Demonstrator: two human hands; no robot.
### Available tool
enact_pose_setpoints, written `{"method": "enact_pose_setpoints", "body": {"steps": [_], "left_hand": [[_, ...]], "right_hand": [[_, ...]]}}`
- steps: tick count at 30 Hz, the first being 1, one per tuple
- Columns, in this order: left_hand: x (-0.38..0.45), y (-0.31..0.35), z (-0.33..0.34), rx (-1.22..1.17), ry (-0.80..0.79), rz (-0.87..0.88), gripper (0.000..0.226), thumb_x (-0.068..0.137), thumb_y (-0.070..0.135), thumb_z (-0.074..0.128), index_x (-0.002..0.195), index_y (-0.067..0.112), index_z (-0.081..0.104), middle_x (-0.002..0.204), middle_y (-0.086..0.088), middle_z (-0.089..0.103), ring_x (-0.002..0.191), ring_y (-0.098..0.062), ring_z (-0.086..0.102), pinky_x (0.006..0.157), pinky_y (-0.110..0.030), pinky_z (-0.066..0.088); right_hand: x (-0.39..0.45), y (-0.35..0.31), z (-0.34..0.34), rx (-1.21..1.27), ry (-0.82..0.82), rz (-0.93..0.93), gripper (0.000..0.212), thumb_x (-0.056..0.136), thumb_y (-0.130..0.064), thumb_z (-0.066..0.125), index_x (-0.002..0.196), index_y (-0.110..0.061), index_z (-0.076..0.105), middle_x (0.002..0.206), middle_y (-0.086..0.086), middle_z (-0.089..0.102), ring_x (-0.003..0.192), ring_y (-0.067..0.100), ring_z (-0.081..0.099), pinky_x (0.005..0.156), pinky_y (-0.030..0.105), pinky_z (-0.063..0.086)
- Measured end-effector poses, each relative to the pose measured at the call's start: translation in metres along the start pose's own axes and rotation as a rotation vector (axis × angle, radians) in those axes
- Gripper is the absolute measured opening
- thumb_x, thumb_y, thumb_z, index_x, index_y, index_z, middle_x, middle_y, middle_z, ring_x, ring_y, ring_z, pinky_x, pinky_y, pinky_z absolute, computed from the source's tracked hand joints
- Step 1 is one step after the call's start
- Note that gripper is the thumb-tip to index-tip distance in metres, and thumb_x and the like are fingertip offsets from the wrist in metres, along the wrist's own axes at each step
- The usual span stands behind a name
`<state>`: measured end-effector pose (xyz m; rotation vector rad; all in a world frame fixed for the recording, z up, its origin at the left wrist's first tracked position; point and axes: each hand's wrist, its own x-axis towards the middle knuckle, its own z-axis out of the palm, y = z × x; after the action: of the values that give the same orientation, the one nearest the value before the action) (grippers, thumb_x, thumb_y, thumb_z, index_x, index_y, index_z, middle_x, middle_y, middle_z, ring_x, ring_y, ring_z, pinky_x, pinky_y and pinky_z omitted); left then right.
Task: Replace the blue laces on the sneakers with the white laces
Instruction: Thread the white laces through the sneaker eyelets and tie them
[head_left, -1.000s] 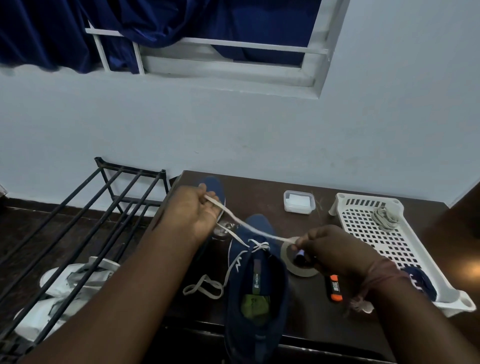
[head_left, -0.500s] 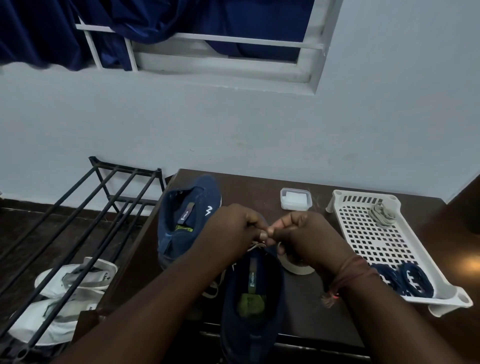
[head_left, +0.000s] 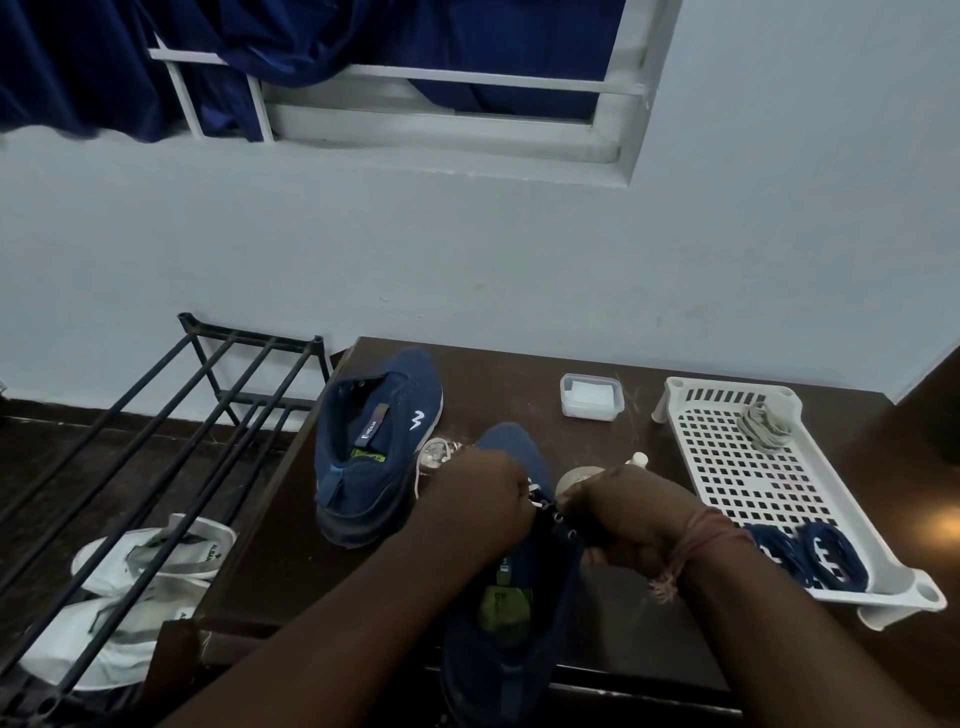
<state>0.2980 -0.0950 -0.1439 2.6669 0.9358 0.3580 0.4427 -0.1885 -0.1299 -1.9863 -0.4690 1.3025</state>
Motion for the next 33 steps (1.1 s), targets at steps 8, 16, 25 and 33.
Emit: {"method": "enact_pose_setpoints", "body": {"steps": [8, 16, 25, 33], "left_hand": [[-0.004, 0.008, 0.002, -0.040, -0.008, -0.007, 0.026, 0.086, 0.029, 0.051, 0.071, 0.013, 0.067, 0.070, -0.003, 0.063, 0.061, -0.015, 0.049, 0.058, -0.027, 0.035], [-0.005, 0.007, 0.002, -0.115, -0.046, -0.019, 0.024, 0.090, 0.029, 0.053, 0.078, 0.016, 0.069, 0.078, 0.001, 0.067, 0.073, -0.014, 0.059, 0.067, -0.029, 0.045], [0.009, -0.018, -0.048, -0.338, -0.049, -0.373, 0.016, 0.086, 0.014, 0.052, 0.076, 0.022, 0.062, 0.078, 0.006, 0.066, 0.071, -0.015, 0.061, 0.071, -0.035, 0.053], [0.003, -0.023, -0.054, -0.143, -0.401, -0.412, 0.019, 0.091, 0.030, 0.063, 0.093, 0.012, 0.065, 0.097, -0.009, 0.068, 0.096, -0.026, 0.067, 0.077, -0.031, 0.051]], "right_hand": [[0.006, 0.000, -0.002, -0.051, -0.028, -0.032, 0.013, 0.087, -0.010, 0.062, 0.099, -0.005, 0.065, 0.098, 0.017, 0.068, 0.083, 0.029, 0.067, 0.073, 0.042, 0.061], [0.011, 0.000, 0.010, 0.080, -0.128, 0.124, 0.016, 0.099, -0.017, 0.052, 0.089, -0.011, 0.062, 0.081, 0.010, 0.057, 0.062, 0.018, 0.052, 0.051, 0.024, 0.045], [0.001, -0.033, -0.013, 0.681, 0.635, -0.600, 0.015, 0.100, -0.013, 0.040, 0.090, -0.012, 0.052, 0.090, 0.014, 0.068, 0.082, 0.024, 0.071, 0.076, 0.036, 0.058], [0.006, 0.001, 0.003, -0.688, 0.158, -0.430, 0.025, 0.089, -0.017, 0.061, 0.064, -0.014, 0.064, 0.068, 0.004, 0.063, 0.070, 0.023, 0.063, 0.063, 0.030, 0.049]]}}
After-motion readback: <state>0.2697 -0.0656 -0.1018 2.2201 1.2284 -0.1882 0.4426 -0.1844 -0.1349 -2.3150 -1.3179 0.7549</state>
